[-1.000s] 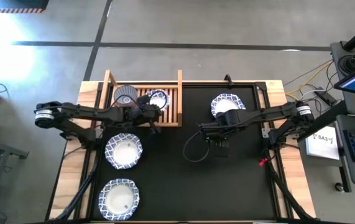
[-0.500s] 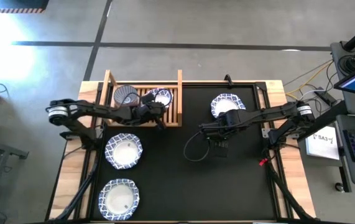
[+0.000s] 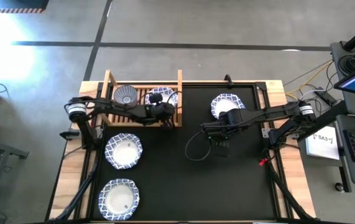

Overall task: Place and stack bowls onto a shelf
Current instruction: Put the white bowl on the shelf, then stack the white bowl on top of the white bowl on the shelf

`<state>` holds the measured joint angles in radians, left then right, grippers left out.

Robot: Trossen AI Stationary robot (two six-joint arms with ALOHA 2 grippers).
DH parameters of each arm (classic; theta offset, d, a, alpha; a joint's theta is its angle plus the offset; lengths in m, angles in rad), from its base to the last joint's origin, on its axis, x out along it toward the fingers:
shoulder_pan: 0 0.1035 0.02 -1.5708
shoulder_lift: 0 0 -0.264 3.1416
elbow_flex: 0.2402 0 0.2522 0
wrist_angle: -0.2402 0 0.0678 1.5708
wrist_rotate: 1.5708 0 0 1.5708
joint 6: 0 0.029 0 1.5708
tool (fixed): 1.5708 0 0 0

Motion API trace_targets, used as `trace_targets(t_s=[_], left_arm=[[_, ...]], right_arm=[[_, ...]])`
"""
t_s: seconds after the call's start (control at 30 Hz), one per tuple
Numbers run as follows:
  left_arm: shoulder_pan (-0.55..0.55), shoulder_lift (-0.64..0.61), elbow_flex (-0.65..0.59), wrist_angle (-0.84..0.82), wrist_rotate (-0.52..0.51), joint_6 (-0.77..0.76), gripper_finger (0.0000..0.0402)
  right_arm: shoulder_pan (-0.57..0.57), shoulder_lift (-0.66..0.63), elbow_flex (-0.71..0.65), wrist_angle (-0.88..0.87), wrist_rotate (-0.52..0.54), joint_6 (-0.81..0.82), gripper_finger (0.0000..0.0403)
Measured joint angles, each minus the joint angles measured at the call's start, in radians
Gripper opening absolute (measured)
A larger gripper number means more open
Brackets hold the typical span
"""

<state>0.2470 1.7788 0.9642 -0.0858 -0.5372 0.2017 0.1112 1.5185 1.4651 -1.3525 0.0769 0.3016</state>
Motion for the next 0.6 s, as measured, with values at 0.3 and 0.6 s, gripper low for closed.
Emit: trace_targets(t_s=[0.3, 0.6], left_arm=[[-0.006, -0.061, 0.022, -0.17, 0.028, -0.081, 0.014], [-0.051, -0.195, 0.008, -0.218, 0.165, -0.107, 0.0142]], right_arm=[[0.0, 0.0, 0.0, -0.036, -0.001, -0.053, 0.0183], [-0.041, -0.035, -0.037, -0.053, 0.002, -0.111, 0.0185]])
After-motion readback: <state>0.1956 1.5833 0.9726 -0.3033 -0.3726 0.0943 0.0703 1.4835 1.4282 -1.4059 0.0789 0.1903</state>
